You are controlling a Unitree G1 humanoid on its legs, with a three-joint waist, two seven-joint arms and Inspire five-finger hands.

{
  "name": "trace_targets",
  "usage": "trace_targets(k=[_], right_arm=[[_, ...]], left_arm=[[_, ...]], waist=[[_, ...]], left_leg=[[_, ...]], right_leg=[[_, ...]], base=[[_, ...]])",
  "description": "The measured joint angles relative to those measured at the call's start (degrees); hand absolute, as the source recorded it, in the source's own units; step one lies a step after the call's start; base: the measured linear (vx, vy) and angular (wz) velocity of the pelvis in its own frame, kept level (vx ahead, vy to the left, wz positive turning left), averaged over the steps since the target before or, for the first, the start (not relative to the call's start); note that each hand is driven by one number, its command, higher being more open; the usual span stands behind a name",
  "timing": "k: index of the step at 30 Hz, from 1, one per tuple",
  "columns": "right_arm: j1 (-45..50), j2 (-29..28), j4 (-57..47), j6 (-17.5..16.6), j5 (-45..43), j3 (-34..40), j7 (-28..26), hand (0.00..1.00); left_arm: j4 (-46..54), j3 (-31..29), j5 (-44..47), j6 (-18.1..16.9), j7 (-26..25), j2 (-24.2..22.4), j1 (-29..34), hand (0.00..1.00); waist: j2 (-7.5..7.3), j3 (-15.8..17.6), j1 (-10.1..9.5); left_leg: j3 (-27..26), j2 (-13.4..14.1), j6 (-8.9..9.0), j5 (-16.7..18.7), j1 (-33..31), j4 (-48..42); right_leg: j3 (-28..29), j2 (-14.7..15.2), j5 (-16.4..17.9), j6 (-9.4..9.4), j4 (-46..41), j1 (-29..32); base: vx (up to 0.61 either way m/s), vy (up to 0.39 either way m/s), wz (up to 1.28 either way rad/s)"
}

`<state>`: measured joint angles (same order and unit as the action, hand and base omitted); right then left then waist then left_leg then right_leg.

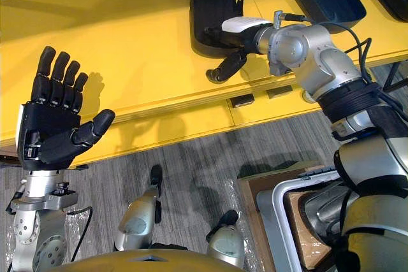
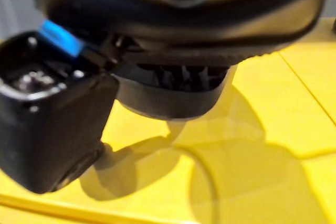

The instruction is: Walk over and take three plastic housings, then place them on the shelf

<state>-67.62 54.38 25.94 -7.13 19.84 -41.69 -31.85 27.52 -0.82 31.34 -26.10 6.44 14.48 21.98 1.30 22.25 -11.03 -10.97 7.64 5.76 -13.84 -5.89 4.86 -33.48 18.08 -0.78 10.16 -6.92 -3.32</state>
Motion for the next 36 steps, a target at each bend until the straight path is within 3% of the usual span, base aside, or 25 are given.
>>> trace_targets(k=[4, 7, 11, 12, 14, 15, 20, 23, 25, 28, 30, 33, 36], right_arm=[[2.0, 0.0, -0.8, 0.0, 0.0, 0.5, 0.1, 1.00], [4.4, 0.0, -1.0, -0.7, 0.0, 0.4, 4.3, 1.00], [6.2, 0.0, -0.2, -4.8, 0.5, 0.2, 14.8, 1.00], [6.4, 0.0, 0.1, -6.7, 2.5, 0.3, 19.9, 1.00], [6.4, 0.0, 0.1, -8.4, 4.2, 1.0, 23.9, 1.00], [7.2, 0.0, -0.5, -10.4, 4.7, 2.9, 27.2, 1.00], [11.5, 0.0, -8.0, -13.2, 4.7, 10.6, 35.3, 1.00], [15.8, 0.0, -13.8, -14.7, 3.5, 17.0, 38.7, 1.00], [21.1, -1.3, -18.7, -14.8, -2.6, 22.4, 38.9, 1.00], [30.3, -11.3, -26.5, -11.2, -15.1, 30.3, 35.4, 1.00], [35.6, -21.4, -29.2, -4.9, -22.0, 30.6, 30.4, 1.00], [40.3, -29.8, -28.4, 1.8, -26.1, 25.9, 27.3, 1.00], [41.0, -38.2, -22.5, 6.0, -28.2, 17.2, 24.6, 1.00]], left_arm=[[0.0, 0.1, -0.2, 0.1, 0.0, 0.0, 0.1, 1.00], [0.0, 0.4, -0.2, 0.1, 0.0, 0.4, 0.5, 1.00], [-0.4, 1.4, -0.3, 0.1, 0.0, 1.2, 0.6, 1.00], [-1.1, 2.0, -0.3, 0.1, 0.0, 1.2, 0.5, 1.00], [-2.0, 2.5, -0.3, 0.1, 0.0, 1.2, 0.5, 1.00], [-3.0, 2.7, -0.3, 0.2, 0.0, 1.2, 0.5, 1.00], [-3.4, 2.8, -0.3, 0.2, 0.0, 1.2, 1.7, 1.00], [-3.4, 3.2, -0.3, 0.2, 0.0, 1.2, 1.7, 1.00], [-3.4, 3.7, -0.3, 0.2, 0.0, 1.1, 1.6, 1.00], [-3.4, 5.3, -0.3, 1.1, -0.4, 1.0, 1.2, 1.00], [-3.4, 7.2, -0.6, 2.1, -1.0, 0.0, 0.8, 1.00], [-3.3, 8.8, -3.0, 2.5, -2.2, -1.9, 0.4, 1.00], [-3.3, 9.1, -5.2, 2.8, -3.9, -3.2, 0.1, 1.00]], waist=[[-0.39, -0.7, 0.03], [-1.18, -1.6, 0.00], [-1.20, -1.7, 0.24], [-0.91, -1.9, 0.38], [-0.44, -2.2, 0.41], [0.05, -2.7, 0.56], [0.50, -4.8, 1.06], [0.55, -6.1, 1.43], [0.57, -6.9, 1.54], [1.07, -7.7, 2.08], [2.08, -8.7, 2.91], [3.20, -9.5, 3.19], [3.39, -9.7, 2.47]], left_leg=[[-0.2, 0.0, 0.09, 0.1, 0.4, 0.0], [-0.2, 0.0, 0.09, 0.2, 0.4, 0.0], [-0.2, 0.0, 0.03, 0.1, 0.4, 0.0], [-0.2, 0.0, -0.05, 0.1, 0.4, 0.0], [-0.2, 0.0, -0.07, 0.0, 0.3, 0.0], [-0.1, 0.0, -0.07, 0.0, 0.4, 0.0], [0.2, -0.1, -0.08, 0.0, 0.4, 0.0], [0.3, -0.1, -0.07, 0.0, 0.4, 0.0], [0.3, -0.1, -0.07, 0.0, 0.6, 0.0], [-0.1, 0.0, 0.08, 0.2, 1.6, 0.0], [-0.5, 0.0, 0.31, 1.1, 2.5, 0.2], [-0.5, 0.1, 0.31, 1.5, 2.4, 0.2], [-0.3, 0.1, 0.36, 1.4, 2.4, 0.1]], right_leg=[[0.2, 0.0, 0.0, -0.05, 0.0, -0.3], [0.2, 0.0, 0.0, -0.04, 0.1, -0.3], [0.2, 0.0, -0.1, 0.12, 0.2, -0.3], [0.2, 0.0, -0.2, 0.25, 0.2, -0.3], [0.2, 0.0, -0.2, 0.32, 0.3, -0.4], [0.1, -0.1, -0.3, 0.51, 0.6, -0.6], [-0.5, -0.4, -0.6, 0.79, 1.4, -1.3], [-0.8, -0.5, -0.8, 0.90, 2.1, -1.8], [-0.7, -0.6, -0.8, 0.90, 2.1, -1.9], [-0.4, -0.6, -0.7, 0.76, 2.1, -2.5], [0.1, -0.5, -0.4, 0.44, 2.3, -2.9], [0.1, -0.6, -0.4, 0.51, 2.6, -2.9], [-0.1, -0.8, -0.9, 0.47, 3.1, -3.3]], base=[[-0.04, -0.032, -0.02], [-0.02, -0.021, 0.00], [-0.05, -0.028, -0.01], [-0.04, -0.025, -0.01], [-0.04, -0.030, 0.01], [-0.02, -0.042, 0.05], [0.00, -0.036, 0.06], [-0.02, -0.040, 0.03], [-0.03, -0.029, -0.02], [-0.05, -0.026, -0.11], [-0.09, -0.016, -0.14], [-0.08, -0.011, -0.04], [-0.02, -0.030, 0.02]])
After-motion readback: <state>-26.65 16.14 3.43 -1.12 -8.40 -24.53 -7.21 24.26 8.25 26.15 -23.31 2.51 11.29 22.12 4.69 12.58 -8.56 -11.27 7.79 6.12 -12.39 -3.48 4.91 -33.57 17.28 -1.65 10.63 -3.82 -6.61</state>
